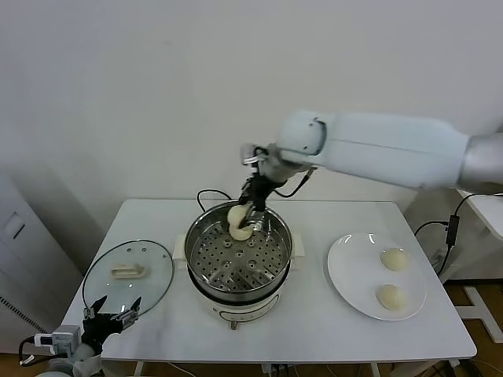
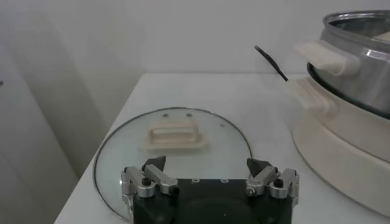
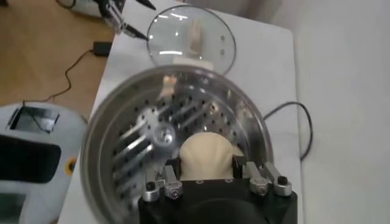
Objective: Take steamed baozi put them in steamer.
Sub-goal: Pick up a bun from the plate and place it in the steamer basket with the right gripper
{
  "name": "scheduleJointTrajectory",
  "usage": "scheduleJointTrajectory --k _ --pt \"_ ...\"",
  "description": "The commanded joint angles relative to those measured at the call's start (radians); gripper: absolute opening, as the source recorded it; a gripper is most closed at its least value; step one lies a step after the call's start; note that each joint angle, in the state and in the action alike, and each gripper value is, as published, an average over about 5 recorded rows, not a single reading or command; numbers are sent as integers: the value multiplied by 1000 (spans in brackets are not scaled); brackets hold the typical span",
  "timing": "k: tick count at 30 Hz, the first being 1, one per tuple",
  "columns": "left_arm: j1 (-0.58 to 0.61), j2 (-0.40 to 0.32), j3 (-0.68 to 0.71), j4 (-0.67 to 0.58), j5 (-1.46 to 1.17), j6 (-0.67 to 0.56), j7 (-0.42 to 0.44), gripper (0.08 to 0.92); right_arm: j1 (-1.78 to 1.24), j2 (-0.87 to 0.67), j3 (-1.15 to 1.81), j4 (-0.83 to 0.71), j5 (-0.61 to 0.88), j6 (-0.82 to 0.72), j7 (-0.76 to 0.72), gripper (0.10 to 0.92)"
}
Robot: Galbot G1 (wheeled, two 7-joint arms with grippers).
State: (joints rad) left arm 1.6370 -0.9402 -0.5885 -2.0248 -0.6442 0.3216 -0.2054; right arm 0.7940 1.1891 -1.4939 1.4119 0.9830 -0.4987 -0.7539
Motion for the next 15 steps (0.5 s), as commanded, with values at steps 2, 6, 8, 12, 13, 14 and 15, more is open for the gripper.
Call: scheduleJointTrajectory --k 2,6,8,12,13,14,15 --pt "0 -5 -2 0 -1 0 -1 823 -130 124 2 -21 61 -71 146 518" --pt "3 -9 -5 -4 -1 0 -1 823 -165 139 3 -41 48 -78 169 518" --pt "4 -11 -7 -6 -1 0 -1 823 -180 144 5 -54 41 -80 177 518" --pt "8 -12 -10 -7 -1 -1 -1 823 -204 152 9 -78 30 -82 192 518" --pt "9 -12 -10 -7 -1 -1 -1 823 -209 154 11 -83 28 -83 195 518" --pt "9 -13 -11 -7 0 -1 -1 823 -213 156 13 -89 26 -83 198 518" --pt "10 -14 -11 -7 0 -1 -1 823 -217 158 15 -95 24 -84 201 518"
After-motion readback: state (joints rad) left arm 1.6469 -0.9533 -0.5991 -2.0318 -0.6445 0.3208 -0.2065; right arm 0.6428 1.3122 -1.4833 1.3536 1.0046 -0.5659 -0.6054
